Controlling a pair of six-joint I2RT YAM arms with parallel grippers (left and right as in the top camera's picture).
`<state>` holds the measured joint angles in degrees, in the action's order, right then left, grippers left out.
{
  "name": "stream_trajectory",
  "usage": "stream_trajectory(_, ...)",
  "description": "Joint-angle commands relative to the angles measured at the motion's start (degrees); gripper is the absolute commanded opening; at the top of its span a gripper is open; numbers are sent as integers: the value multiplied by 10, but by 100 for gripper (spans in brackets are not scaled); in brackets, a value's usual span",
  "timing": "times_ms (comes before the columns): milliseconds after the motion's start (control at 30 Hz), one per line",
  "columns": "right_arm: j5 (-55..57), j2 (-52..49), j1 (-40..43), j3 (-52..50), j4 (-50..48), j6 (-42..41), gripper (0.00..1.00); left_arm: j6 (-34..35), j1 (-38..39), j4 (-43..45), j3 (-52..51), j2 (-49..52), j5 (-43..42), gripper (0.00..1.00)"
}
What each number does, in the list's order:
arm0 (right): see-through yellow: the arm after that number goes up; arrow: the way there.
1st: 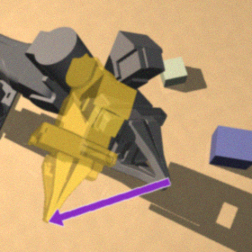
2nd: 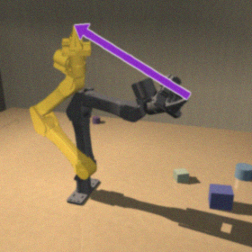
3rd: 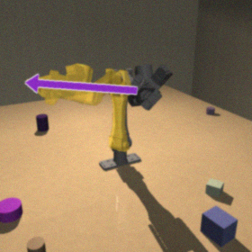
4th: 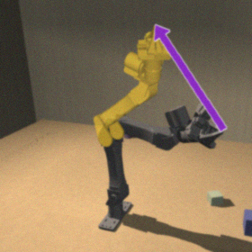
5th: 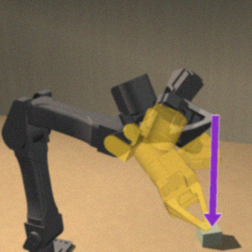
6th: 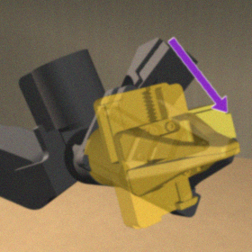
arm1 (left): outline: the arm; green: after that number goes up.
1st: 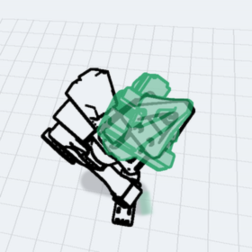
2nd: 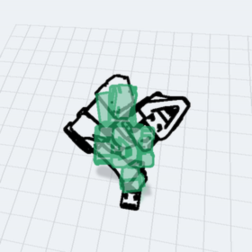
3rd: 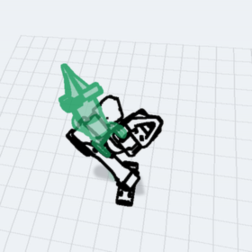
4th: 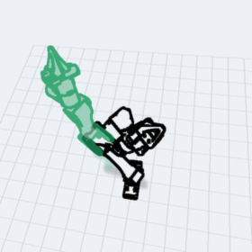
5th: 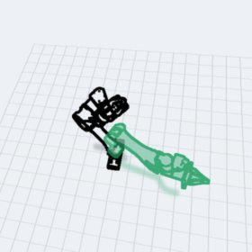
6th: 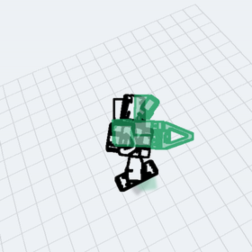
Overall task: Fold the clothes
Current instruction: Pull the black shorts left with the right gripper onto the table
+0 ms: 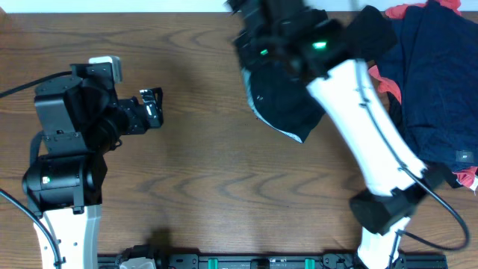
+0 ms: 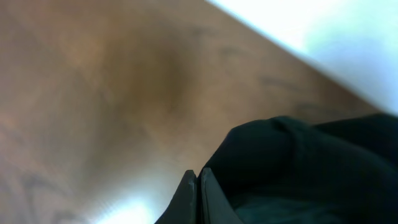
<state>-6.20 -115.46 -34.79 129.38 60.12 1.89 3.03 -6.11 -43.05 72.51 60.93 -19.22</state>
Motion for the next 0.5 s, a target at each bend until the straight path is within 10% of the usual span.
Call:
stream_trajectory(0,-48,-34,-35,9,5,-2,1,5,-19,-1,6,-2,33,98)
stream_trajectory(467,-133,-109,-184,9,5,87,1,5,-118,-1,6,8,118,98)
